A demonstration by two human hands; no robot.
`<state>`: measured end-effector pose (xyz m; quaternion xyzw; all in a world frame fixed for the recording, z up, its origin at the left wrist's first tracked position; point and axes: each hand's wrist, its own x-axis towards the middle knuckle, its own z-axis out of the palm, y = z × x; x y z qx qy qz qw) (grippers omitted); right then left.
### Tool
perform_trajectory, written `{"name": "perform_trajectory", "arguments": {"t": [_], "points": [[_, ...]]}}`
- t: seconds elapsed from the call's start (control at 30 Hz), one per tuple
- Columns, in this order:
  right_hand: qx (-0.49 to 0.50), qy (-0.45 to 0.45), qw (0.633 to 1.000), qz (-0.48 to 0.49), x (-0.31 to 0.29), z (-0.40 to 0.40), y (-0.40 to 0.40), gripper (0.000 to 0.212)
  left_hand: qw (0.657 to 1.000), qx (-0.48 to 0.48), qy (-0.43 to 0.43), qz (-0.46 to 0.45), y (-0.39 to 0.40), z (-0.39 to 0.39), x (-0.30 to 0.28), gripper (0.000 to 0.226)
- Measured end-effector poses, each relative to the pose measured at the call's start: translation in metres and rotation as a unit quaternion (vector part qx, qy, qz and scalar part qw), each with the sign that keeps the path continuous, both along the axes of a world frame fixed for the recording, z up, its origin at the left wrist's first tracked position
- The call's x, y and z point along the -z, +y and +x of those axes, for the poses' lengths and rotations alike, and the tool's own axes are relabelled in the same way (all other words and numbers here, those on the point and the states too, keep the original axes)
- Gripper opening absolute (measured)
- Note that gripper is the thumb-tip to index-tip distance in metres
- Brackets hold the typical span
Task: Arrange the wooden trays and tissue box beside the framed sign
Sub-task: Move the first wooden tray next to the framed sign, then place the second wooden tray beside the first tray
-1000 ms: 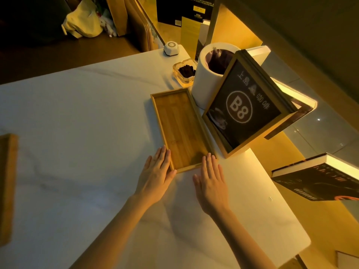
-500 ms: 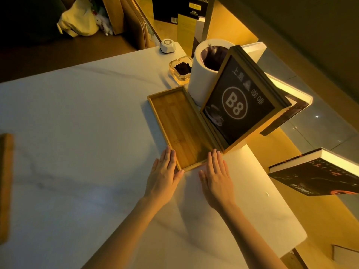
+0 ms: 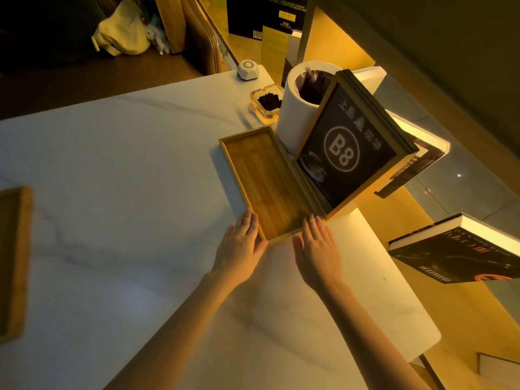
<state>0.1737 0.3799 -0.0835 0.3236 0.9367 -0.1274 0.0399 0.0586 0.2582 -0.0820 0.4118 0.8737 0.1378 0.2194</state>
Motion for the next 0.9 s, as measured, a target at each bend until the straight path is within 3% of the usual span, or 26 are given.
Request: {"name": "perform_trajectory", "arguments": {"t": [0.13, 0.3, 0.4, 0.5, 0.7, 0.9], "points": [[-0.027, -0.064, 0.997, 0.035, -0.029, -0.016, -0.005, 0.041, 0.999, -0.018, -0.030, 0.038, -0.010, -0.009, -0.027, 0.051], [-0.062, -0.127, 0.989, -0.037, -0.062, -0.044, -0.024, 0.025, 0.998, -0.056, -0.009, 0.038, -0.044, -0.025, -0.055, 0.035], [-0.146, -0.141, 0.979, 0.022, -0.084, -0.069, -0.050, 0.024, 0.995, -0.086, -0.002, 0.053, -0.076, -0.038, -0.074, 0.034], [-0.217, -0.083, 0.970, 0.078, -0.097, -0.093, -0.084, 0.023, 0.991, -0.112, 0.016, 0.069, -0.114, -0.052, -0.089, 0.032], [-0.248, 0.063, 0.966, 0.043, -0.107, -0.145, -0.161, 0.026, 0.975, -0.198, 0.075, 0.072, -0.202, -0.082, -0.109, 0.027], [-0.317, 0.089, 0.944, -0.036, -0.095, -0.184, -0.246, 0.029, 0.947, -0.280, 0.130, 0.088, -0.295, -0.114, -0.093, 0.027]]}}
